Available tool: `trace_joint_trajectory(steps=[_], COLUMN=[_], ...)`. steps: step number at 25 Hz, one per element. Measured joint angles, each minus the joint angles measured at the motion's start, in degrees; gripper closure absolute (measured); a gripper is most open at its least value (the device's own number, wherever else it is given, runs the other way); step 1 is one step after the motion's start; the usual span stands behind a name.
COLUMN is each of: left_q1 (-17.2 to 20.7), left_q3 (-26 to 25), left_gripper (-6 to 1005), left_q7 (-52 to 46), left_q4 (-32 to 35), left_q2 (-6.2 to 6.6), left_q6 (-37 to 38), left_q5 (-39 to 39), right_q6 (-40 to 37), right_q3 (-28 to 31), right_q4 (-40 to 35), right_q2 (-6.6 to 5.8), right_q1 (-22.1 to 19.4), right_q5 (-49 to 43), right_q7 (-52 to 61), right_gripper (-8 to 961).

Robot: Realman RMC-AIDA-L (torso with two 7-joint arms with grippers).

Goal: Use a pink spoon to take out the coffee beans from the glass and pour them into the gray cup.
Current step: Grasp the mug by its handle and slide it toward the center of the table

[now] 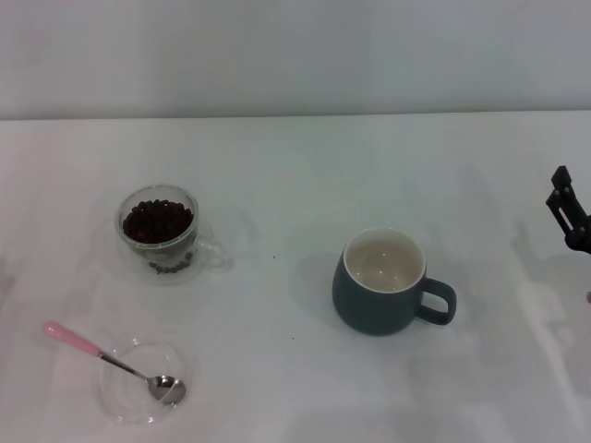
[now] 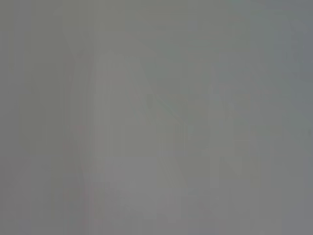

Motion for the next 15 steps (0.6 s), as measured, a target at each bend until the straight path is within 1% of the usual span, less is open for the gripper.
trace_joint_trajectory(steps=[8, 12, 15], left_q1=[0.0, 0.1, 0.2], left_q3=[0.0, 0.0, 0.1], left_gripper=[152, 152, 152], left_q7=[0.0, -0.1, -0.1], left_q4=[0.0, 0.0, 0.0], left_q2=[0.00, 0.00, 0.00], left_q6=[0.2, 0.2, 0.0], left_q5=[0.0, 0.0, 0.0], right_q6=[0.1, -0.9, -2.6], right_q3=[-0.7, -2.6, -5.5], right_q4=[1.6, 2.6, 3.7], right_q2=[0.00, -0.04, -0.10], right_q1=[-0.1, -0.6, -1.4], right_q5=[0.0, 0.0, 0.3], right_q7=[0.1, 0.1, 0.1], right_gripper=[94, 94, 94])
